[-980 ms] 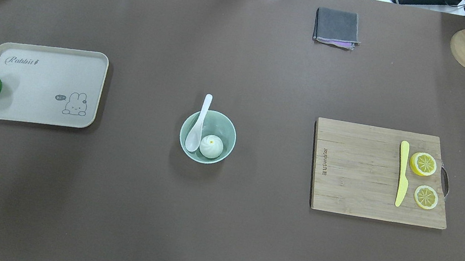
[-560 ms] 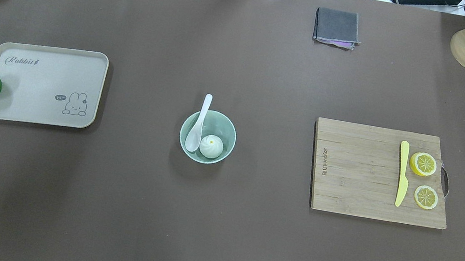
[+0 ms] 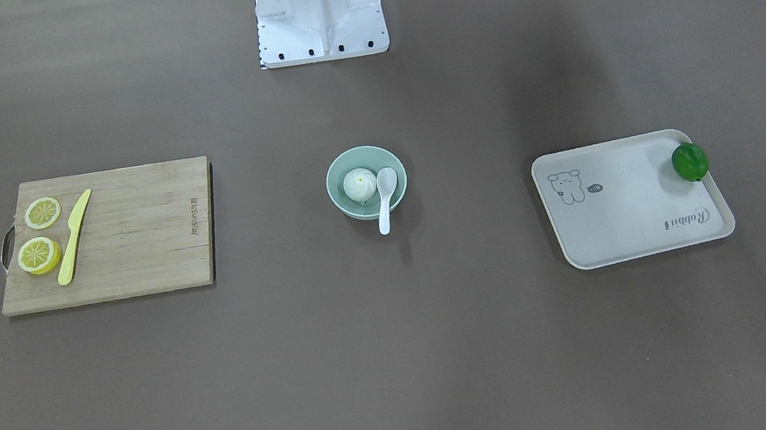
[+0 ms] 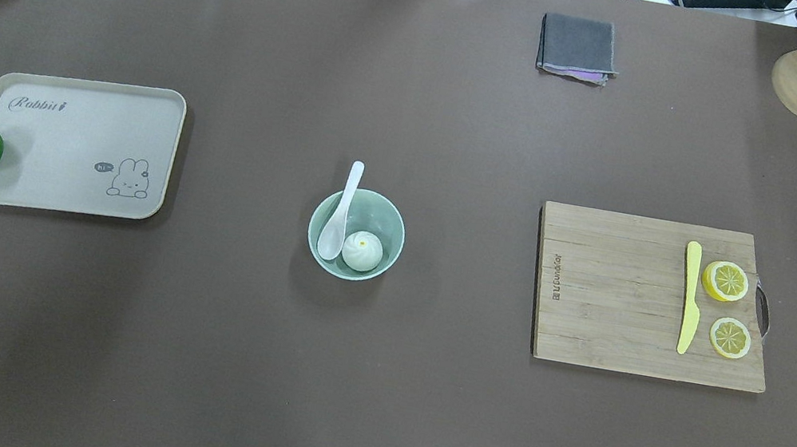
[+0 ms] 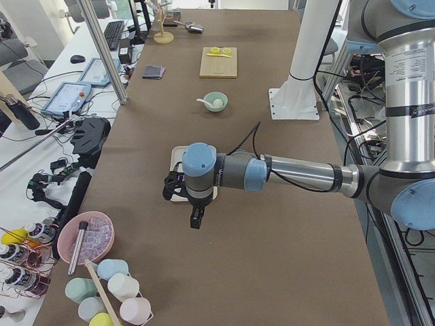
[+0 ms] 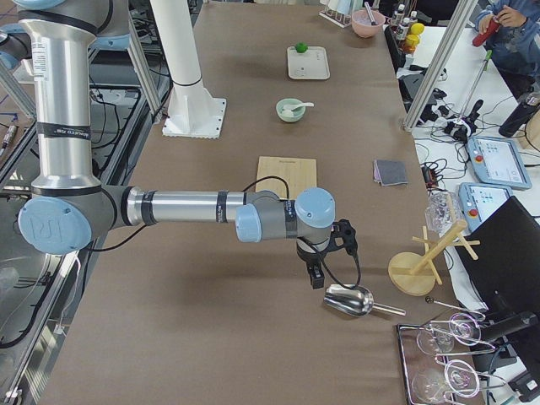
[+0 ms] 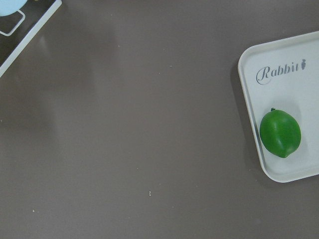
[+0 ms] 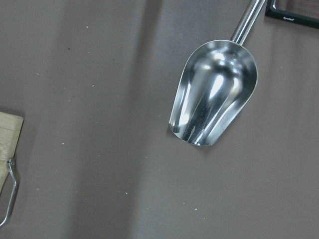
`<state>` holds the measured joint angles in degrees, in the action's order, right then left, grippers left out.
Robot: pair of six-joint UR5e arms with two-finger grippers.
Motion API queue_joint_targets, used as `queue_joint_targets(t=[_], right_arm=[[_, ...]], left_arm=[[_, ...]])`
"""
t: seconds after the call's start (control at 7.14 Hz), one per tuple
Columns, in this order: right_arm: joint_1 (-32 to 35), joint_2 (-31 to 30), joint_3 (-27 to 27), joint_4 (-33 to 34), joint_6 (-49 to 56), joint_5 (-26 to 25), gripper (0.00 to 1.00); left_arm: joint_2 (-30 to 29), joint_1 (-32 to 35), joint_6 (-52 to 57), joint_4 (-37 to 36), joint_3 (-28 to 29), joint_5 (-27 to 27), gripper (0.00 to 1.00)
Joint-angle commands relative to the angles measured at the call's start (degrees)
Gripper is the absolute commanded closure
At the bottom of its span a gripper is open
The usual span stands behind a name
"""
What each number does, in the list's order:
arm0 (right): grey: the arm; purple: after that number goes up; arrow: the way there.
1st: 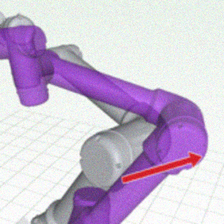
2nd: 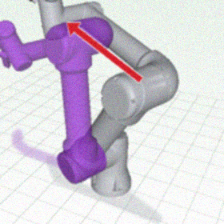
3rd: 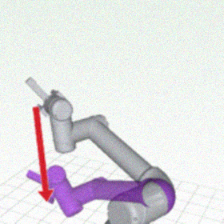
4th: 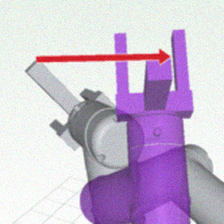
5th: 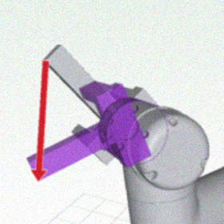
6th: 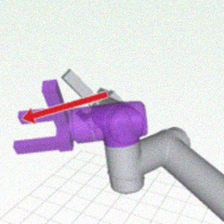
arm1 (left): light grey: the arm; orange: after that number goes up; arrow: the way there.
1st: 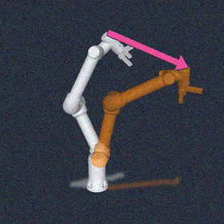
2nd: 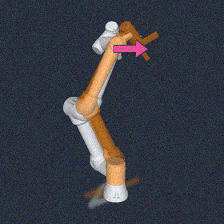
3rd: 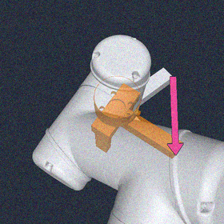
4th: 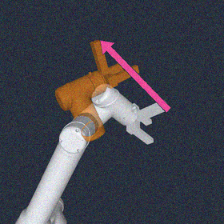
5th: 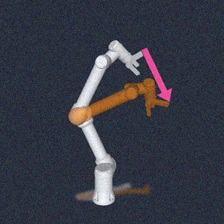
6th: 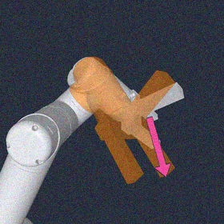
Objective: Put spoon and bun in bowl
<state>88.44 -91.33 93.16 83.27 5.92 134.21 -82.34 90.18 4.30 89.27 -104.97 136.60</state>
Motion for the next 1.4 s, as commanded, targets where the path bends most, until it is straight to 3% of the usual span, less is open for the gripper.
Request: queue_joint_targets(t=[0.0,0.7,0.84,1.26], right_arm=[[0.07,-0.51,0.27,-0.12,0.15,-0.44,0.00],[1.30,-1.21,-0.70,-0.56,0.49,0.95,0.00],[1.21,-0.61,-2.87,-0.56,0.59,0.61,0.00],[2.61,-2.79,-2.28,-0.65,0.85,2.36,0.00]], left_arm=[[0.25,0.52,0.09,0.02,-0.76,-0.45,0.02],[0.33,0.52,0.09,0.20,-0.50,-0.37,0.02],[0.42,0.69,0.00,0.20,-3.02,-0.20,0.02],[0.78,0.52,0.09,0.20,-3.75,0.25,0.02]])
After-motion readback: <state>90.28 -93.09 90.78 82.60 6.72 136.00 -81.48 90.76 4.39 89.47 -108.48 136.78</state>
